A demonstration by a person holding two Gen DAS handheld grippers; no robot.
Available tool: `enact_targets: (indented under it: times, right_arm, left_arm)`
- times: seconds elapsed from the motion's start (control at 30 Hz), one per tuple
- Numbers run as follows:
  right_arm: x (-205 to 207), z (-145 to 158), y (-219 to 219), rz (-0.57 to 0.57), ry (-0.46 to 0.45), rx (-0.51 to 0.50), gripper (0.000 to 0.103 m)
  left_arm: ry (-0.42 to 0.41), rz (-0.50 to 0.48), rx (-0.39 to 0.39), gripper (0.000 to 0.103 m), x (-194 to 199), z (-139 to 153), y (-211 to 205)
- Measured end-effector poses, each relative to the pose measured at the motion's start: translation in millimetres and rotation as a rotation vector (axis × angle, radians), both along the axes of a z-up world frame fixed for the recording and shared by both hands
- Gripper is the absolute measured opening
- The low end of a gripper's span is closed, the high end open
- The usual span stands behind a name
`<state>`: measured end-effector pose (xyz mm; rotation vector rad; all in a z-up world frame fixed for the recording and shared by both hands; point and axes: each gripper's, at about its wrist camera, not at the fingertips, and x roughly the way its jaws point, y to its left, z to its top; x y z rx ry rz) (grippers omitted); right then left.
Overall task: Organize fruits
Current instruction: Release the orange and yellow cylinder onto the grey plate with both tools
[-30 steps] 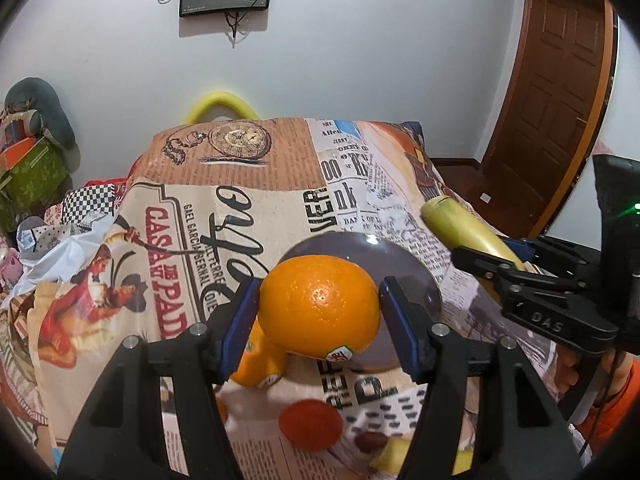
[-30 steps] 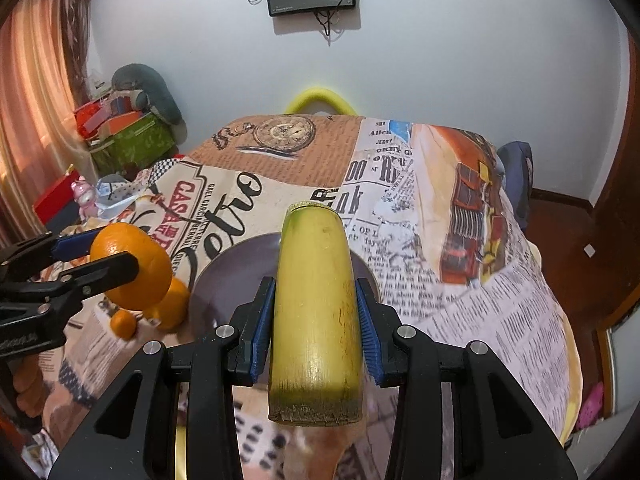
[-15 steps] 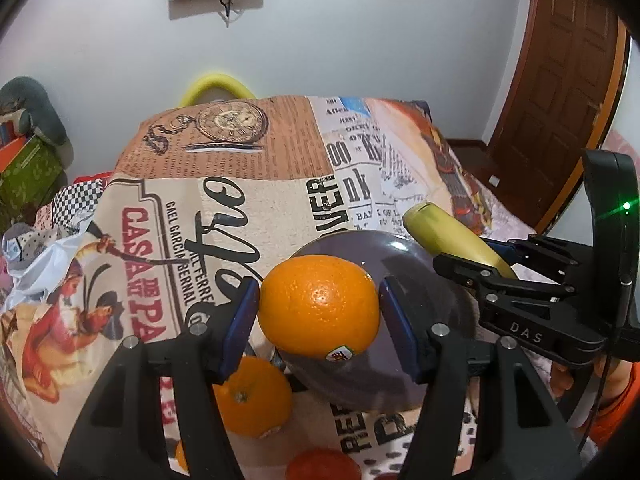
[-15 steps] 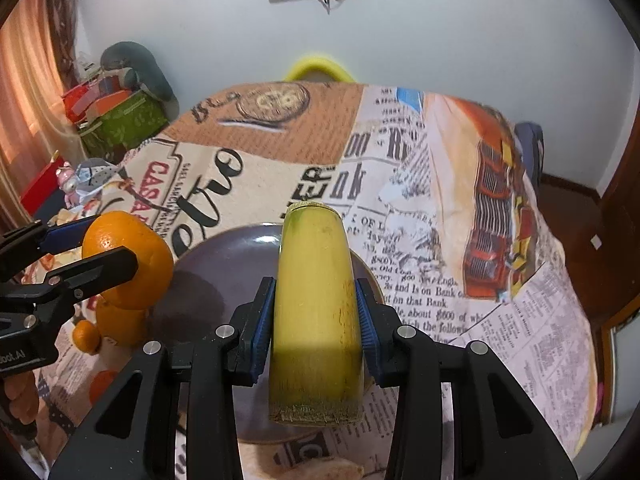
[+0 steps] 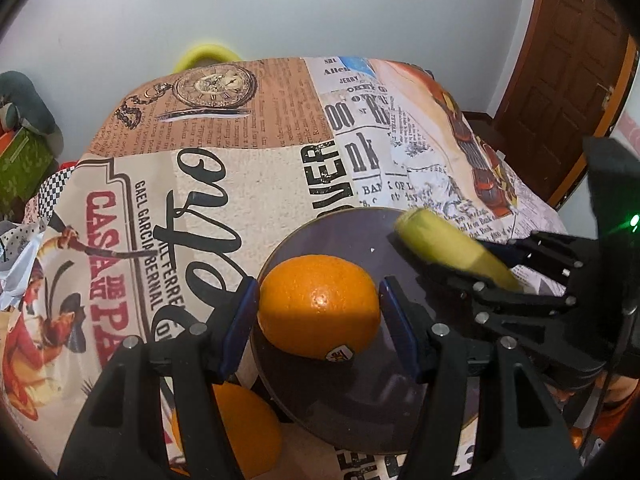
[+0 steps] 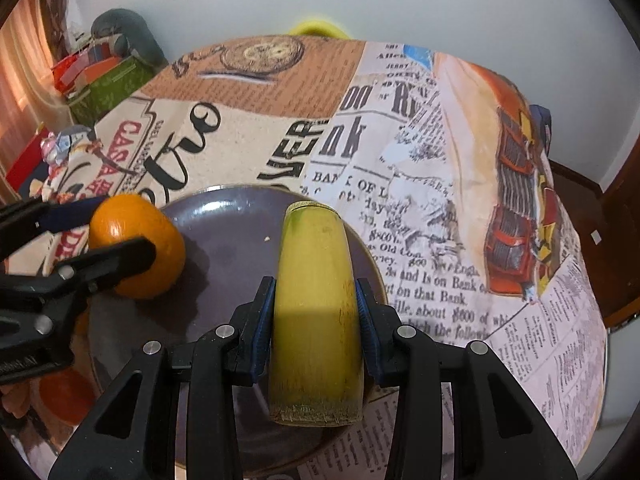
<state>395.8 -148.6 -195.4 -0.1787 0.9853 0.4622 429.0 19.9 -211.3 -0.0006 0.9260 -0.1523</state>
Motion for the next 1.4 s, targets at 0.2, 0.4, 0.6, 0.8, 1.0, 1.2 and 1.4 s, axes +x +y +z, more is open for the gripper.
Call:
enact_targets:
  times: [0.2, 0.4, 0.6, 0.8, 1.0, 1.2, 1.4]
  right_arm:
    - [1.7, -5.4, 1.1, 0.008, 0.027, 0.002, 0.036]
    - [-3.5, -0.5, 1.5, 0.016, 0.018, -0.004, 0.036]
    - [-26.4, 18.7, -5.8, 0.019, -0.028, -0.021, 0.036]
    - [-59.5, 48.8, -20.2, 0.008, -0.079, 0.009, 0.036]
    - [-94.9, 74.5, -33.2, -0.012, -0.131, 0.018, 0.037]
    - [-129.5, 92.1, -46.7, -0.036, -0.172, 0.025, 0.044]
    - [-158.2, 96.7, -57.4, -0.053, -0.185, 0.033, 0.045]
  left_arm:
    - [-0.005, -0.003, -0.001, 0.062, 0.9, -1.5, 0.3]
    - [-0.01, -0.021, 0.011, 0.062, -5.8, 3.4, -5.5]
    - [-0.025, -0.019, -0.002, 0.062, -22.8, 19.1, -3.8]
    - [-0.057, -0.009, 0.001, 0.062, -54.7, 41.2, 1.2]
    - [-0.098, 0.007, 0.011, 0.064, -93.0, 66.2, 4.3]
    - [-0.11, 0.019, 0.007, 0.07, -130.1, 79.5, 1.7]
    - [-0.107, 0.024, -0.004, 0.074, -163.4, 80.1, -7.9]
